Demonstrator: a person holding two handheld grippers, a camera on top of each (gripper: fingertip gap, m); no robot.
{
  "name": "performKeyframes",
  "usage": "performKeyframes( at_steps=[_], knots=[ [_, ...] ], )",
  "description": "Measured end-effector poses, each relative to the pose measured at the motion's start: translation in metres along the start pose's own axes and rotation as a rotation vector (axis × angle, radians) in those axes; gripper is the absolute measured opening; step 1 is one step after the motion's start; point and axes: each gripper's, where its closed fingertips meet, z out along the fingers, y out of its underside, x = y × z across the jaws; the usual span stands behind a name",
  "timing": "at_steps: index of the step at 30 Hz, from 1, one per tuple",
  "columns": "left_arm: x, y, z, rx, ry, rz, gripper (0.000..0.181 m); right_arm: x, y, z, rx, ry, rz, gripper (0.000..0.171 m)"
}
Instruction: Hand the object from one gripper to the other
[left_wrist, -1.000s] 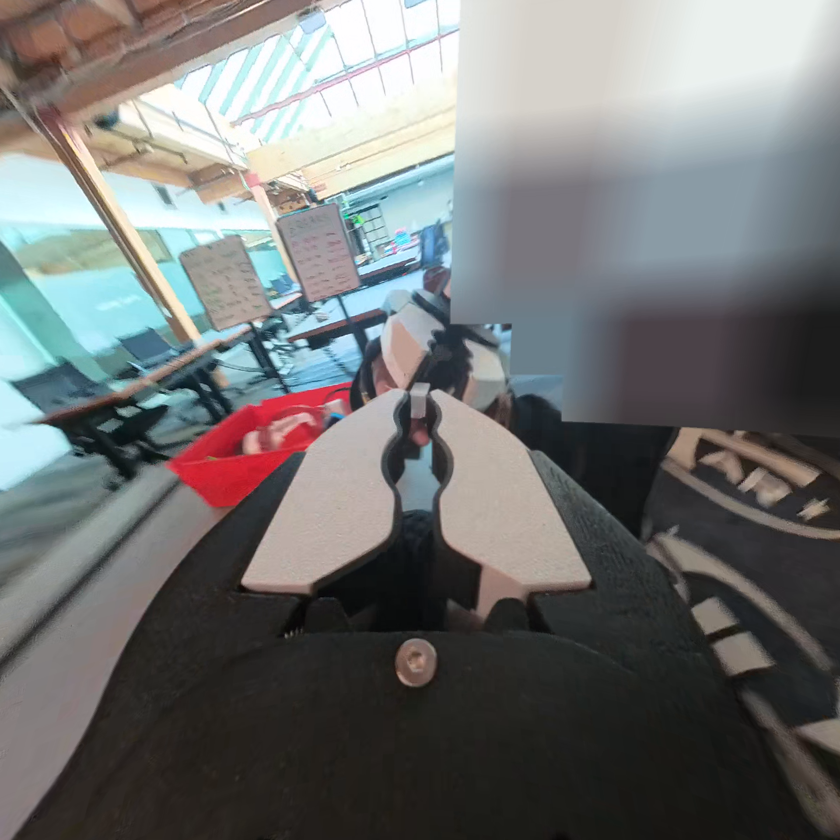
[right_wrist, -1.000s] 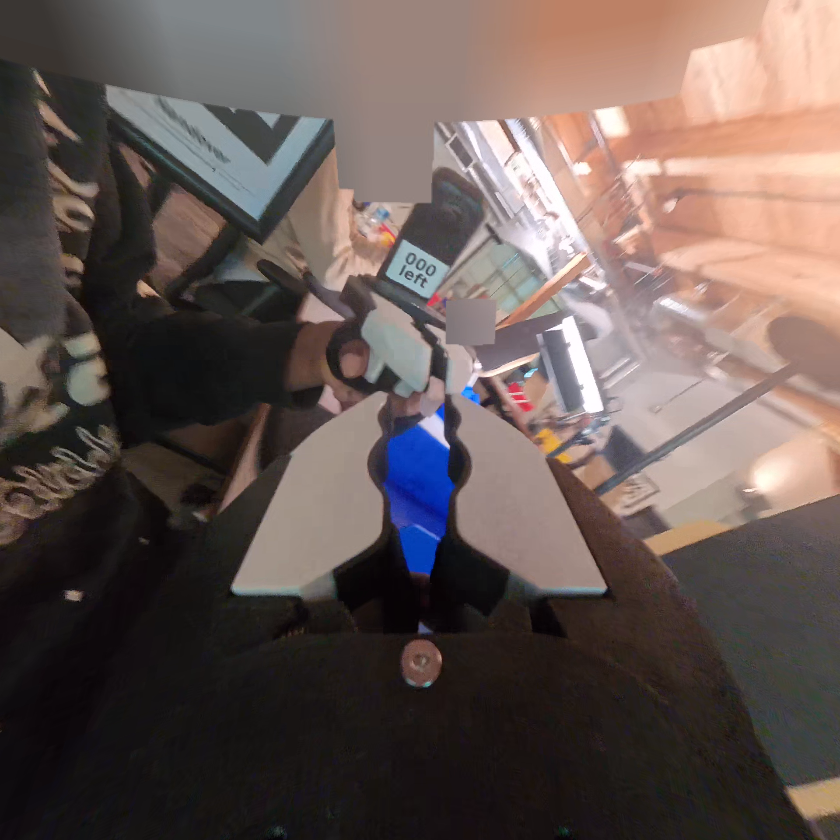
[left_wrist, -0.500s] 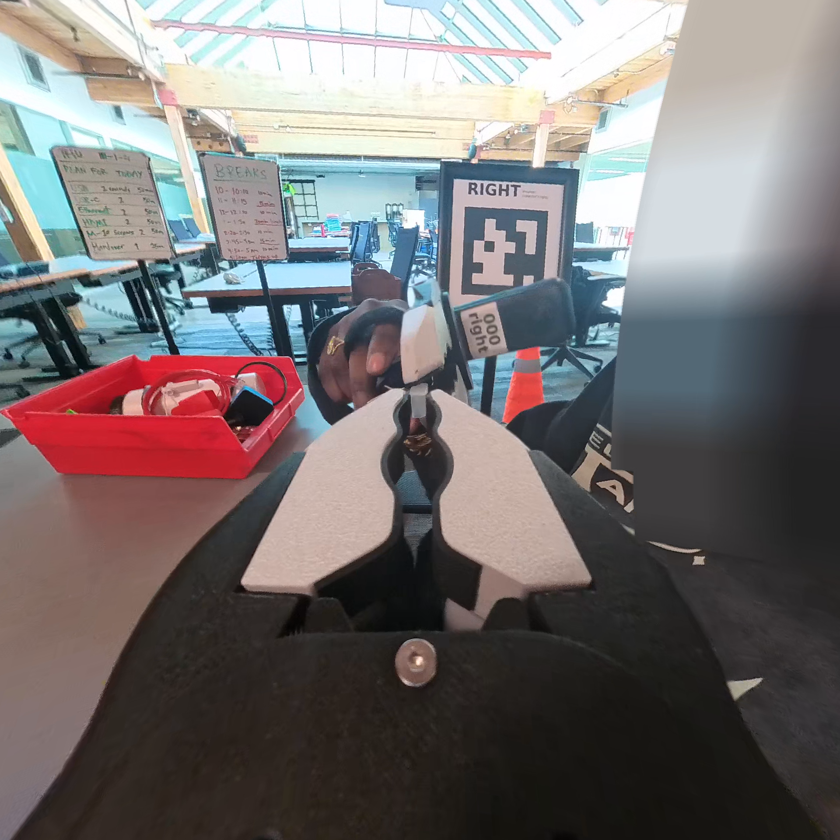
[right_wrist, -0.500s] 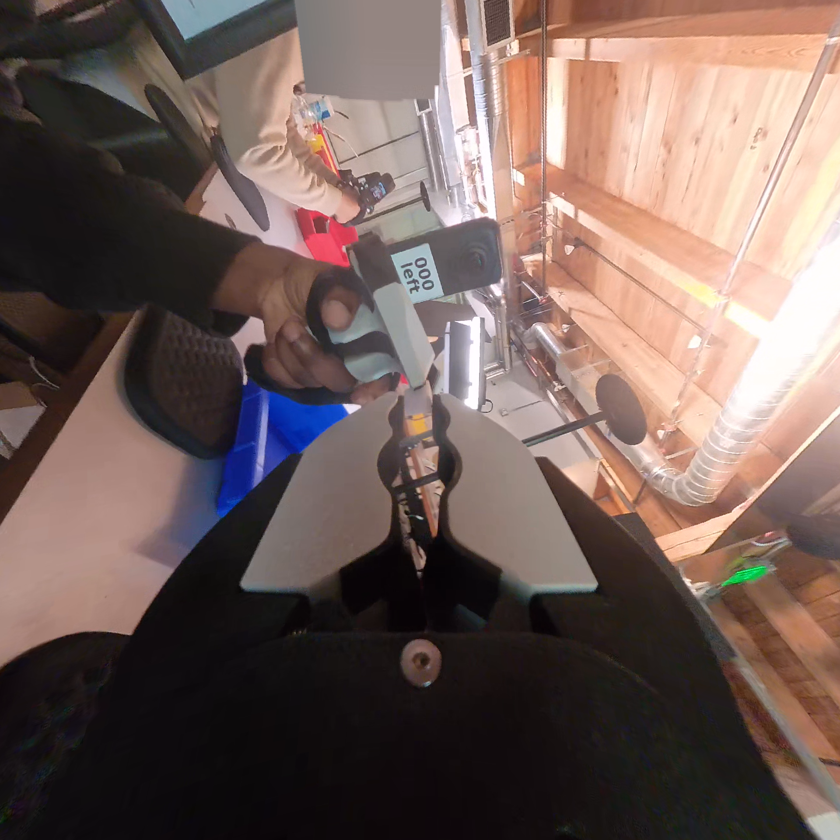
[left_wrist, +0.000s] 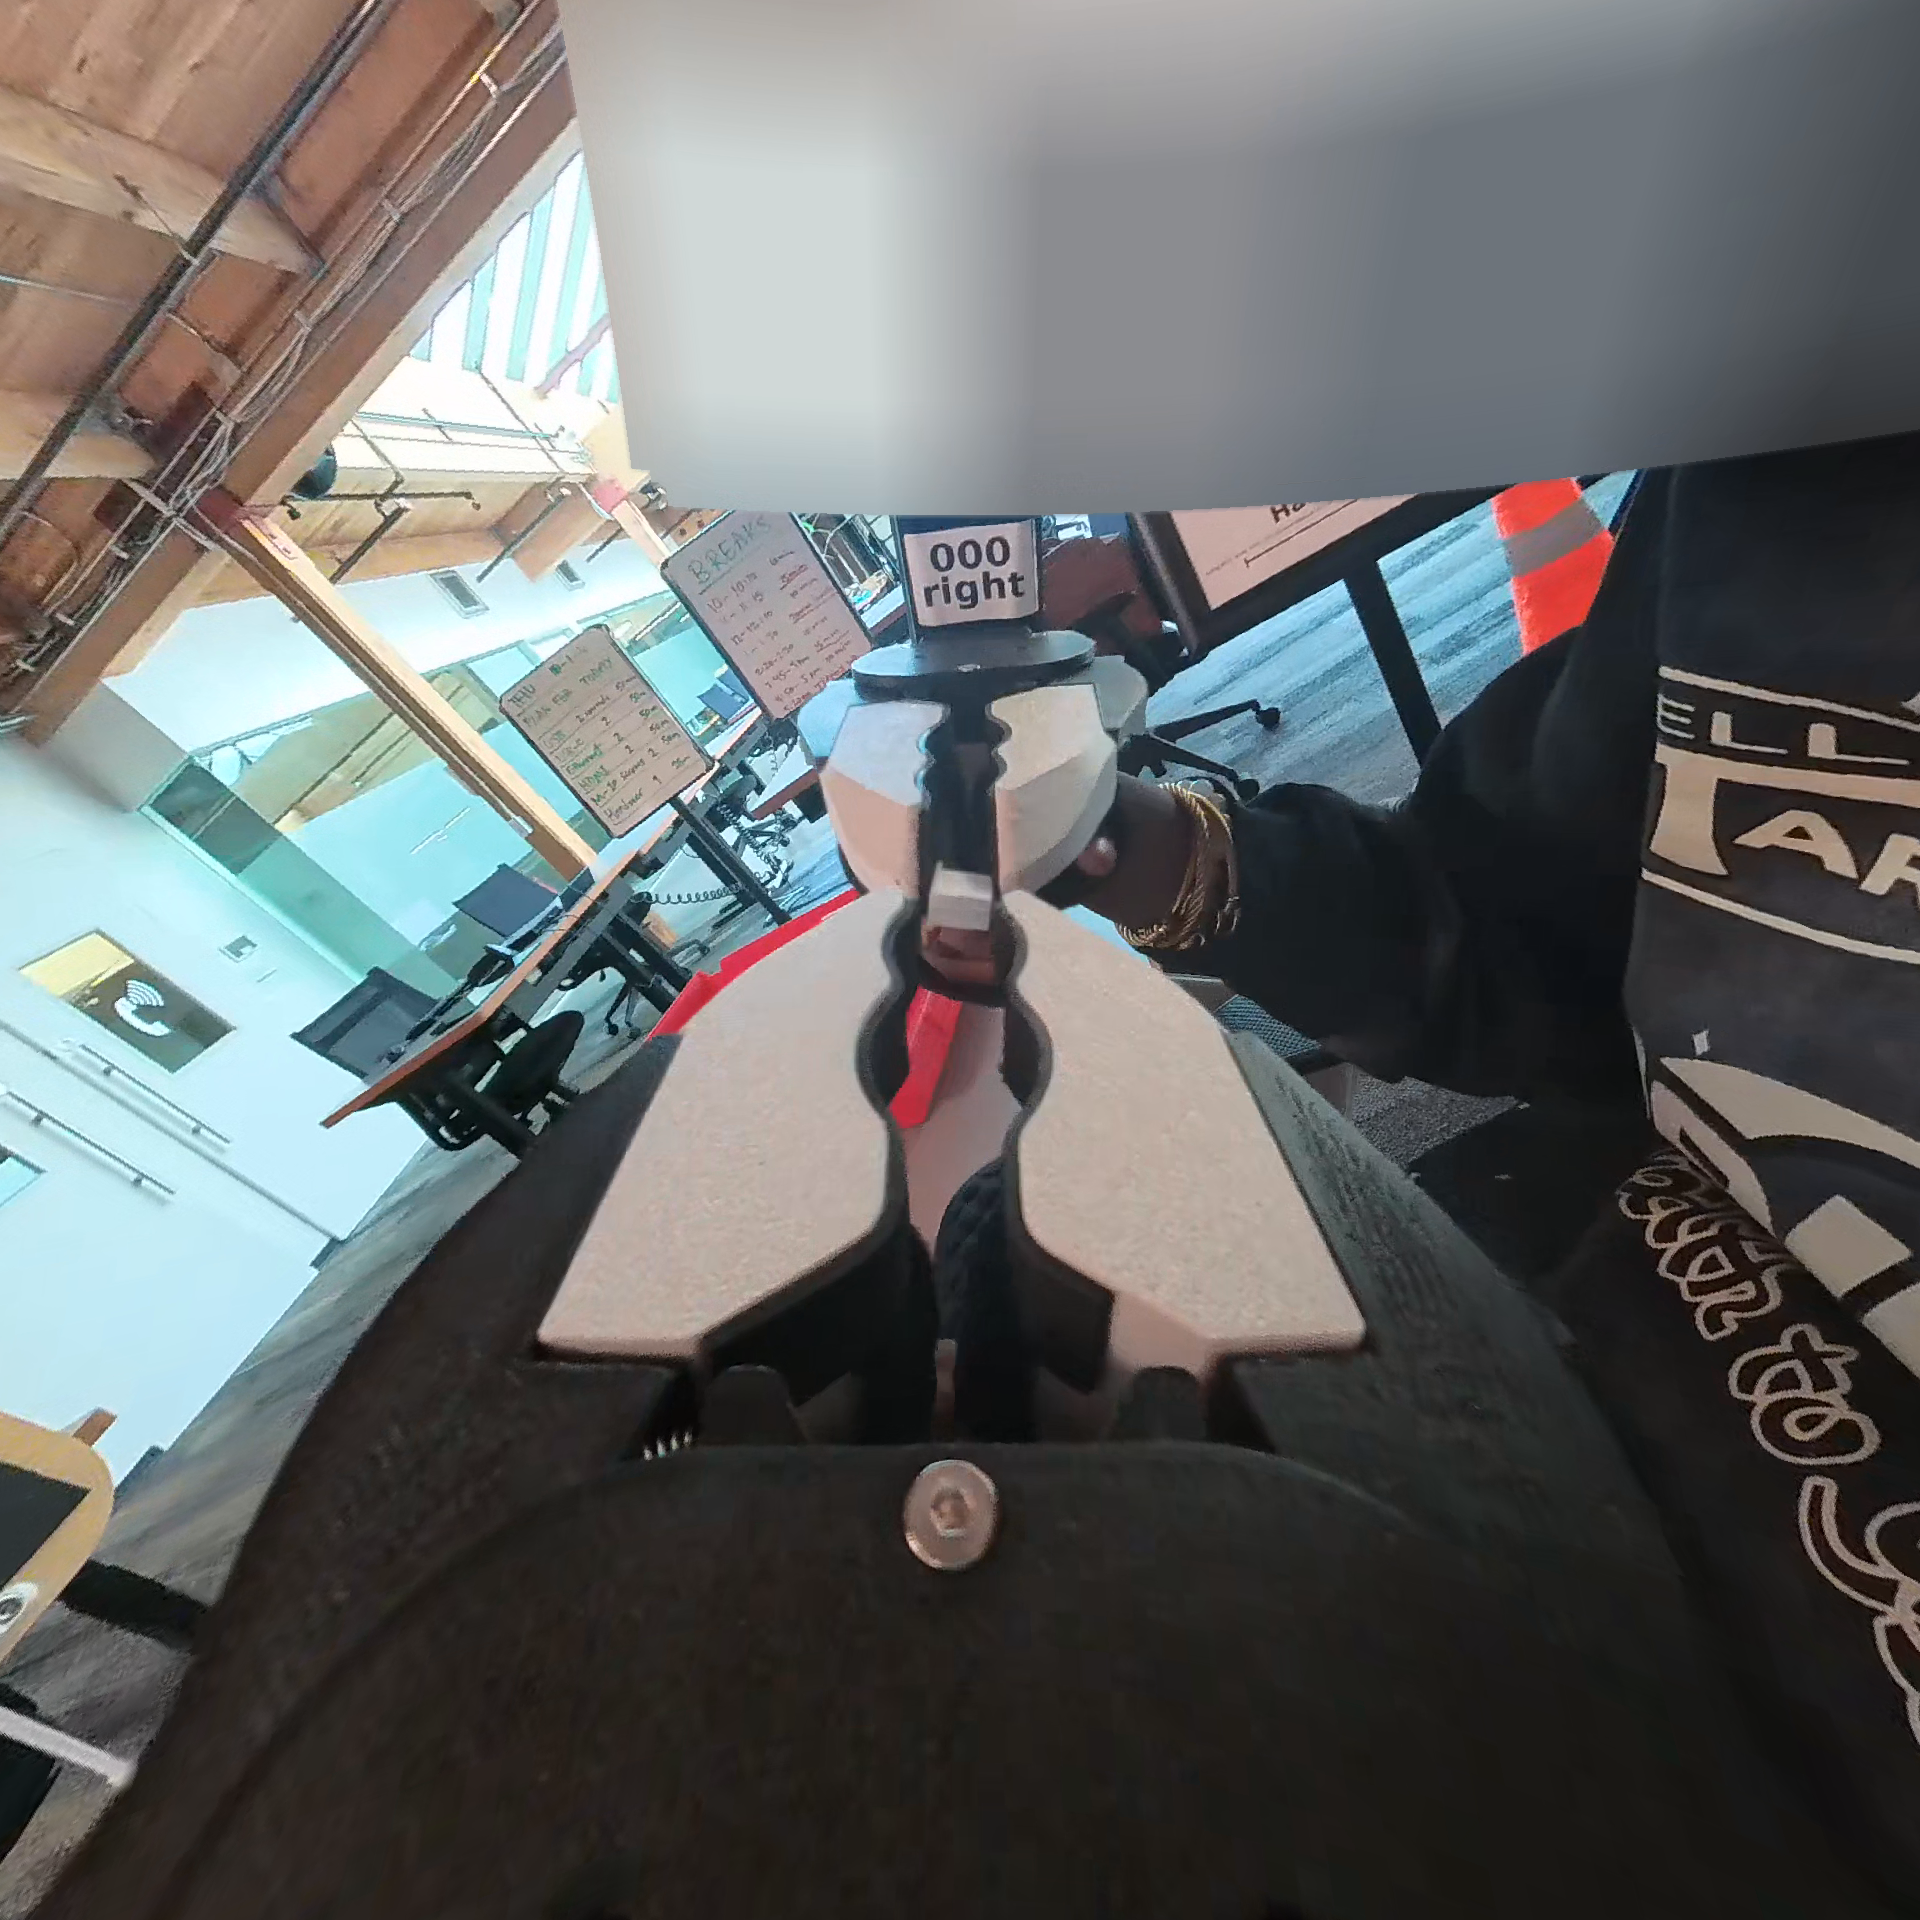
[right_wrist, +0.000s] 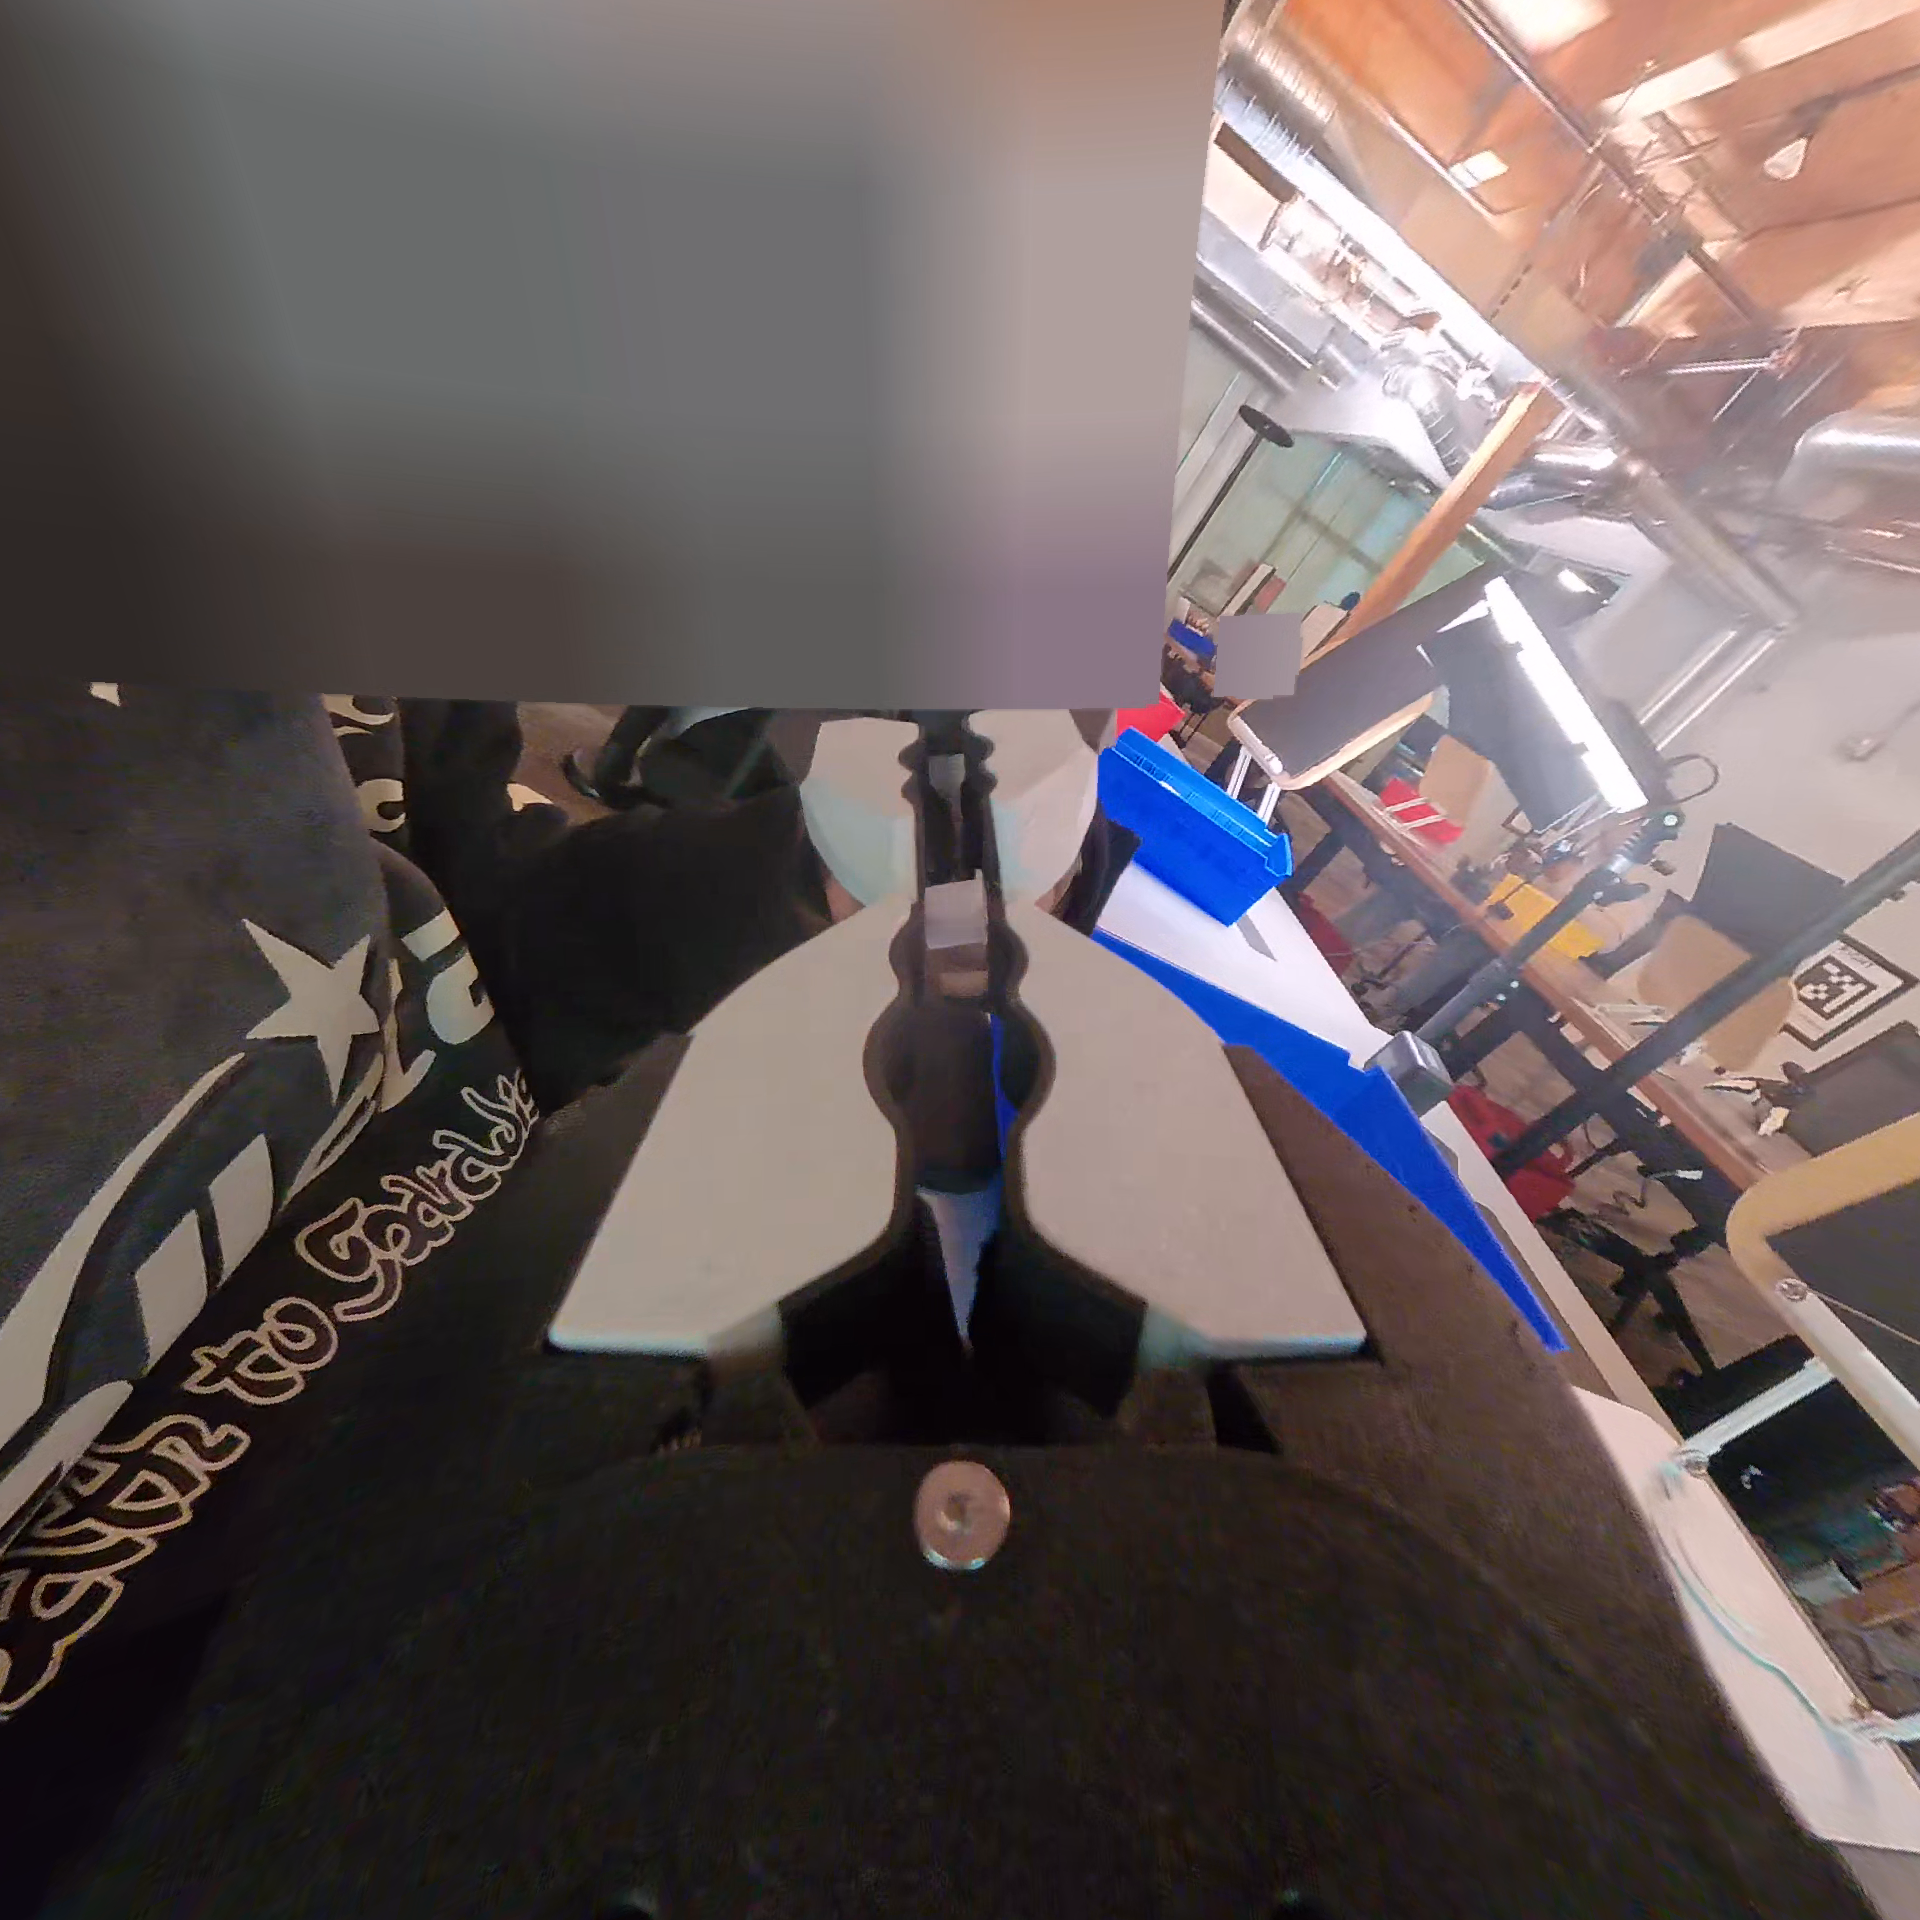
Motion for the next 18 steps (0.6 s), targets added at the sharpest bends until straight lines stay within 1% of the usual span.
performKeyframes(
  at_steps=[3,5,6,7,8,9,11,12,15,18],
  knots=[
    [0.001,0.000,0.000,0.000,0.014,-0.012,0.011,-0.001,0.000,0.000,0.000,-0.006,0.006,0.012],
    [0.001,-0.001,0.000,0.003,0.025,-0.063,0.011,-0.001,-0.001,0.000,0.007,0.003,-0.026,0.011],
    [-0.001,-0.003,0.000,0.012,0.030,-0.119,0.010,0.001,-0.002,-0.001,0.017,0.029,-0.086,0.011],
    [-0.003,-0.004,-0.001,0.027,0.040,-0.195,0.010,0.001,-0.003,-0.001,0.026,0.057,-0.171,0.016],
    [-0.005,-0.006,-0.003,0.044,0.057,-0.274,0.011,0.000,-0.003,-0.001,0.025,0.086,-0.276,0.022],
    [-0.006,-0.007,-0.004,0.061,0.077,-0.345,0.010,0.000,-0.002,-0.001,0.007,0.128,-0.399,0.024],
    [-0.010,-0.005,-0.006,0.066,0.088,-0.434,0.010,0.002,-0.001,-0.001,-0.041,0.219,-0.646,0.021],
    [-0.011,-0.002,-0.007,0.057,0.090,-0.454,0.010,0.002,-0.003,-0.001,-0.051,0.256,-0.733,0.019],
    [-0.010,0.003,-0.007,0.027,0.100,-0.490,0.010,0.005,-0.005,0.001,-0.071,0.322,-0.851,0.018],
    [-0.007,0.002,-0.006,0.025,0.122,-0.510,0.010,0.006,0.004,0.003,-0.123,0.315,-0.889,0.018]
  ],
)
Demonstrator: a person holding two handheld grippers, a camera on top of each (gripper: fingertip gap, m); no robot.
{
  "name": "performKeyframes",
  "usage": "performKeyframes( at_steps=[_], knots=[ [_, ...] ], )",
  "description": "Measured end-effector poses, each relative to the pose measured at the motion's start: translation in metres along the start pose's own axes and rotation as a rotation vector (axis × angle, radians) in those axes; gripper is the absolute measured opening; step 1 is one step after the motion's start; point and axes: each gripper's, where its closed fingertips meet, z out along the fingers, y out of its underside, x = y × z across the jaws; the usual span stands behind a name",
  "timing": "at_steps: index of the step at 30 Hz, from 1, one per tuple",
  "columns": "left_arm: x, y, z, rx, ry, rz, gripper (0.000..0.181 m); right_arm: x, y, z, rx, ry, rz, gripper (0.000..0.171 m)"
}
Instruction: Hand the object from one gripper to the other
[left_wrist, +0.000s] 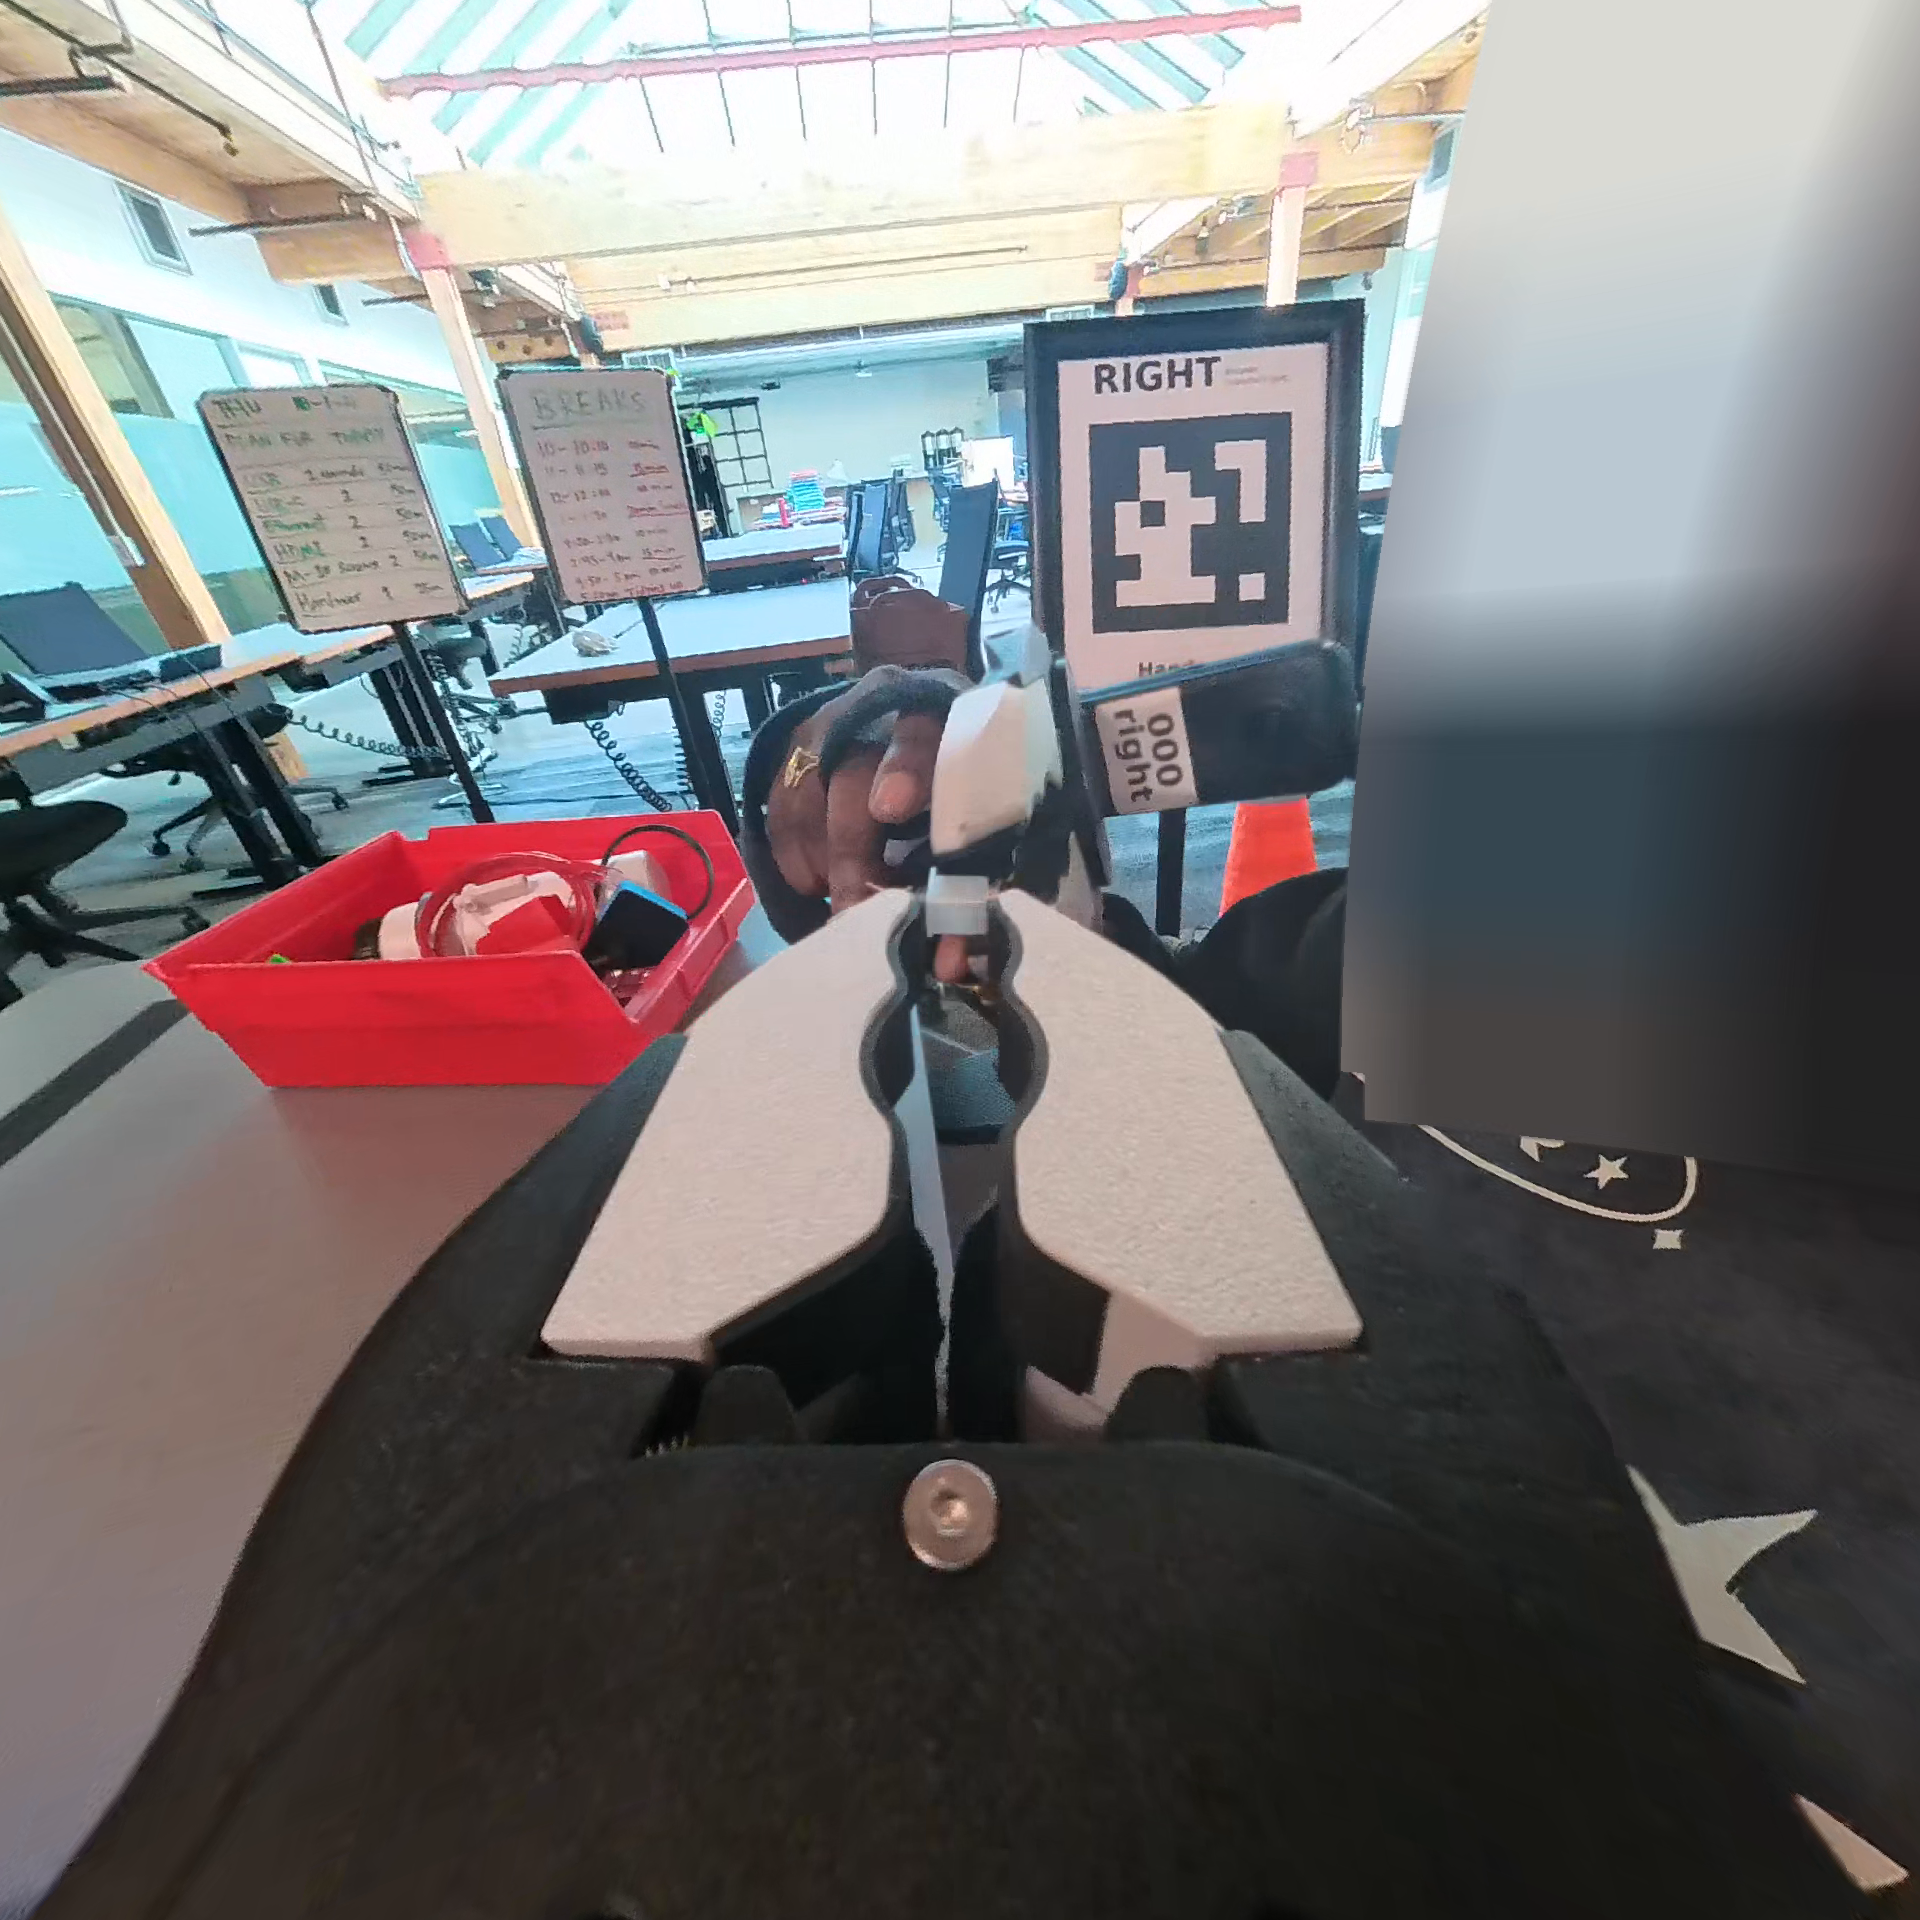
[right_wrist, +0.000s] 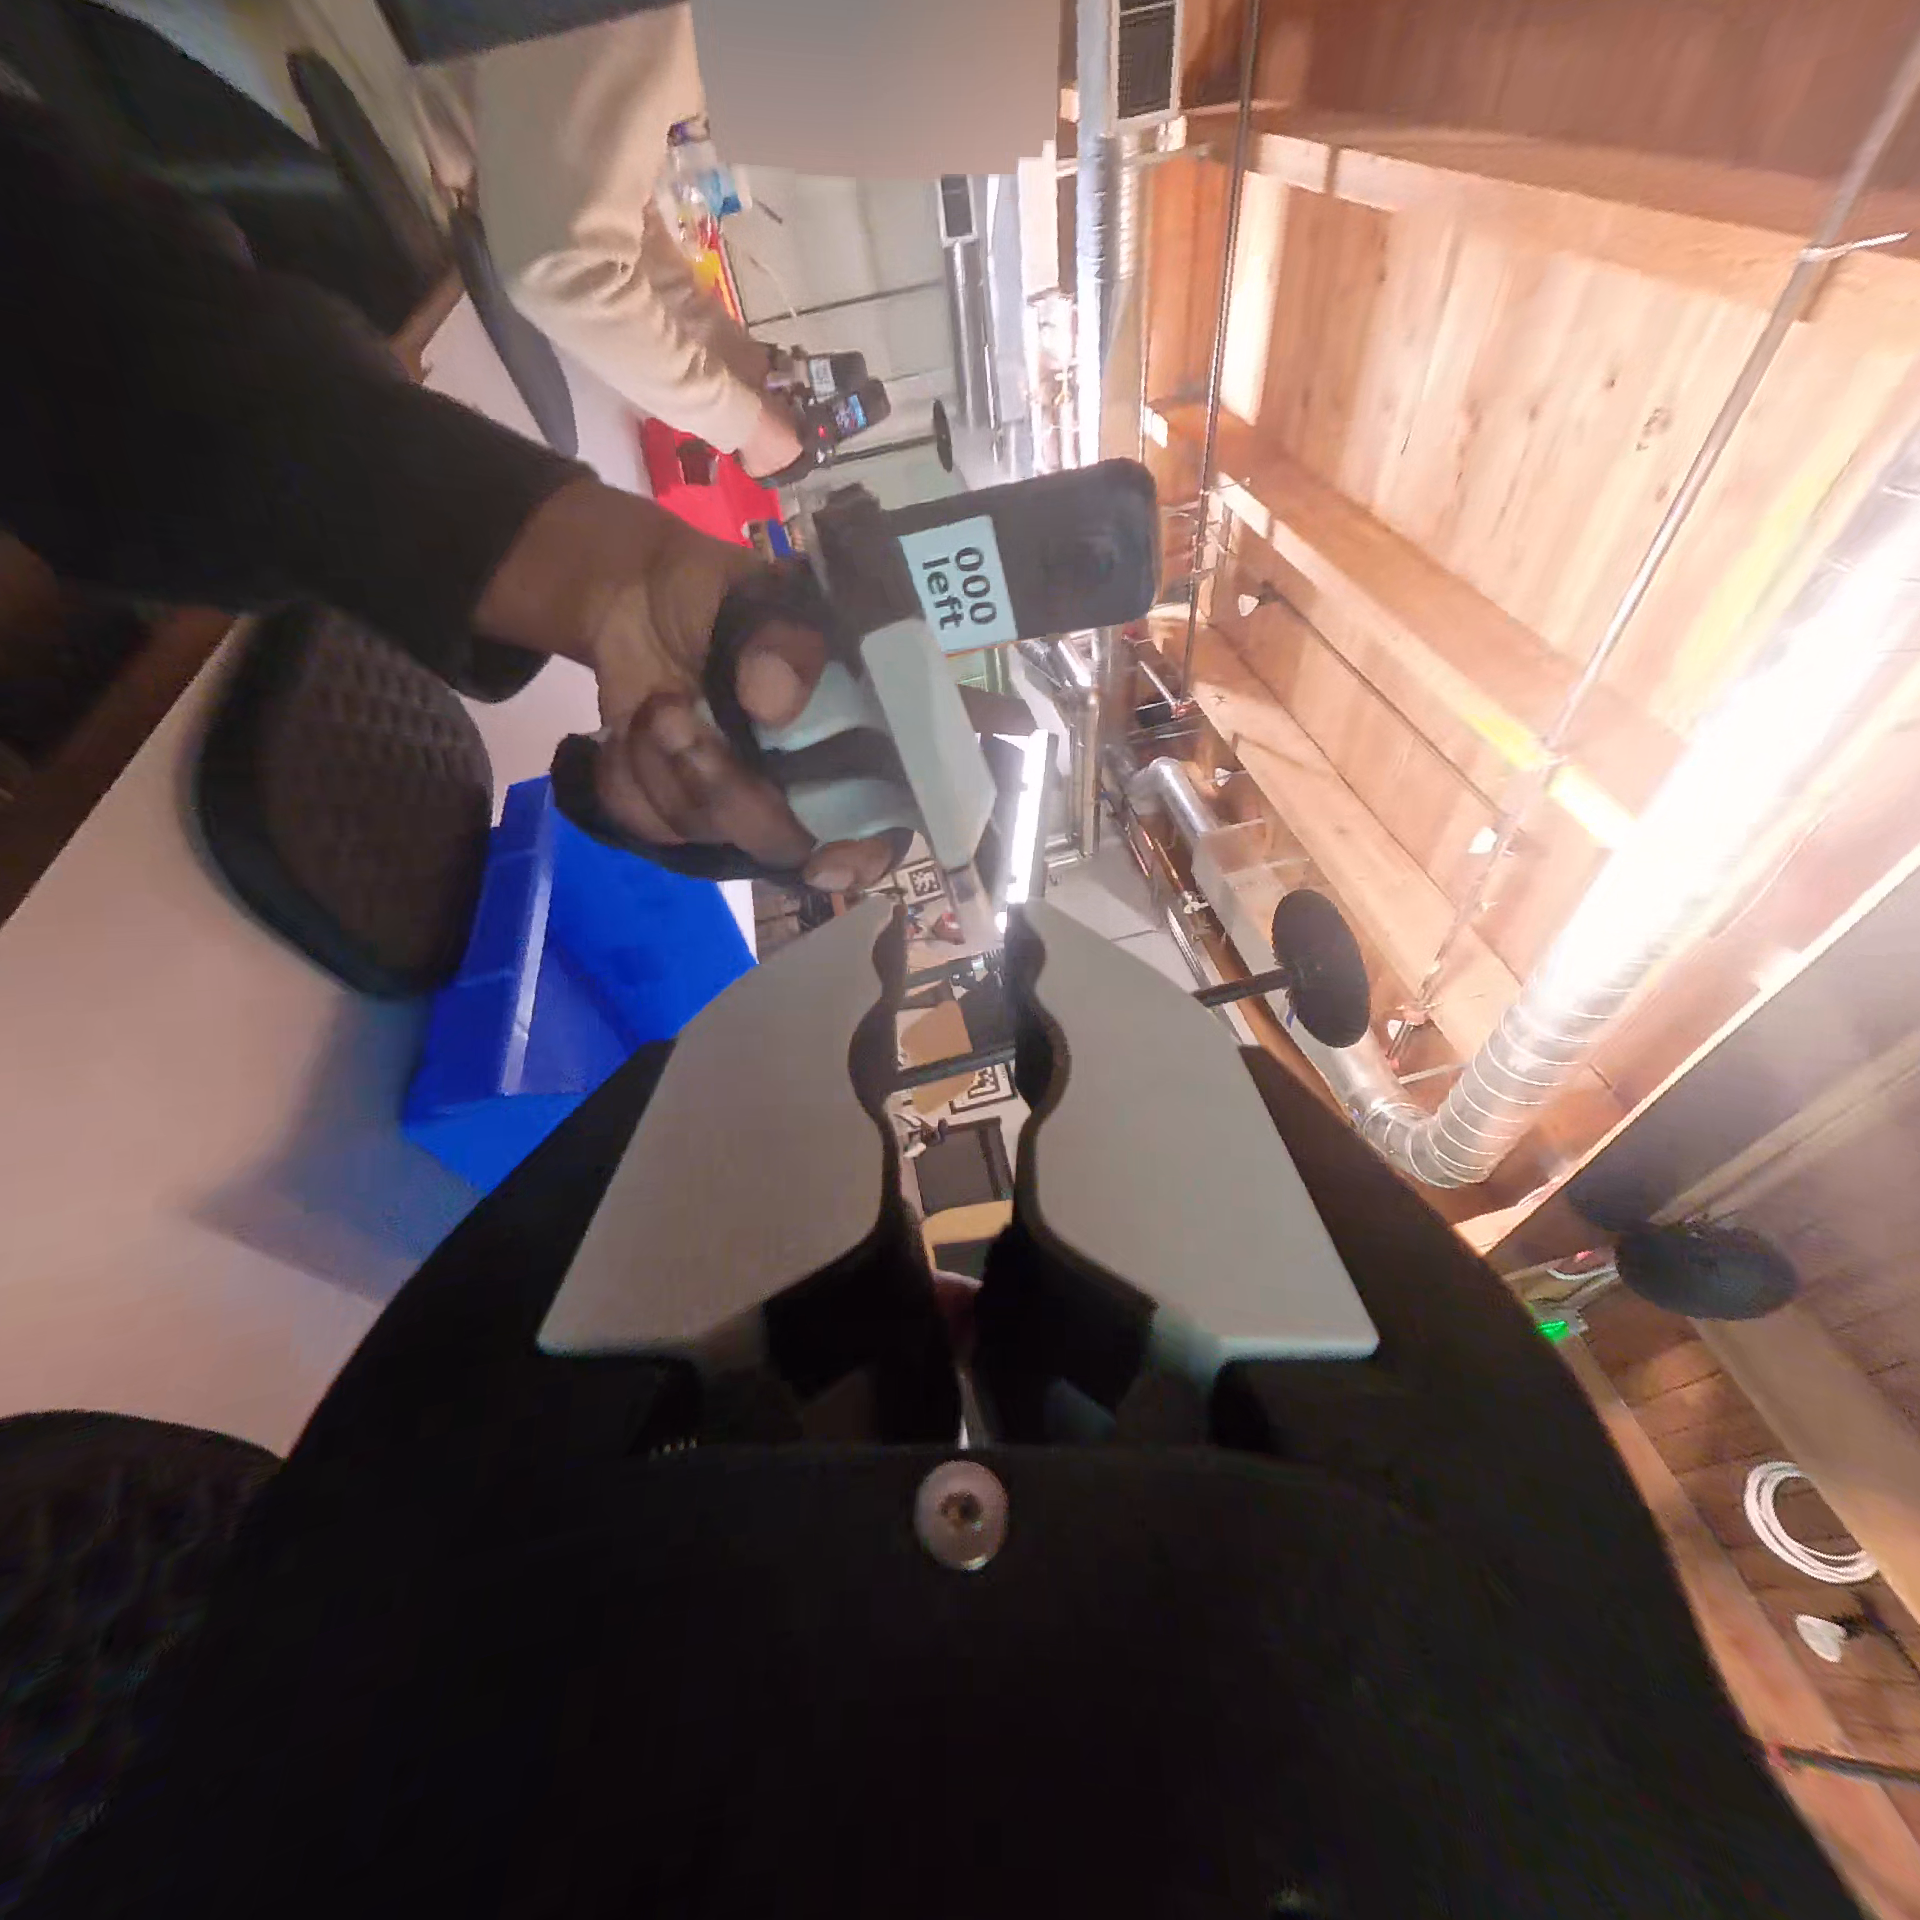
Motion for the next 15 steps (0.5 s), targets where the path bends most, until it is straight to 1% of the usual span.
performKeyframes(
  at_steps=[2,4,5,7,9,10,13,15],
  knots=[
    [0.0008,0.0039,0.0015,-0.026,0.000,0.005,0.010,-0.0006,-0.0012,0.0010,0.006,0.005,-0.014,0.016],
    [0.0032,0.0043,0.0032,-0.027,0.012,0.004,0.010,-0.0015,-0.0014,0.0018,0.005,0.007,-0.025,0.008],
    [0.0024,0.0043,0.0034,-0.026,0.007,0.005,0.010,-0.0012,-0.0007,0.0018,-0.002,0.008,-0.026,0.007],
    [0.0012,0.0043,0.0029,-0.020,-0.003,0.049,0.011,-0.0012,0.0017,0.0022,-0.020,-0.011,0.019,0.005],
    [0.0001,0.0011,0.0015,0.015,-0.040,0.190,0.022,0.0028,0.0005,0.0013,0.000,-0.023,0.141,0.006],
    [-0.0016,-0.0002,0.0005,0.024,-0.079,0.279,0.027,0.0033,0.0018,0.0009,0.002,-0.052,0.236,0.006],
    [-0.0018,0.0040,0.0000,-0.031,-0.153,0.526,0.025,0.0034,0.0002,-0.0014,0.038,-0.157,0.537,0.005],
    [-0.0012,0.0069,0.0020,-0.070,-0.179,0.606,0.018,0.0040,-0.0022,-0.0037,0.066,-0.193,0.631,0.005]
  ],
)
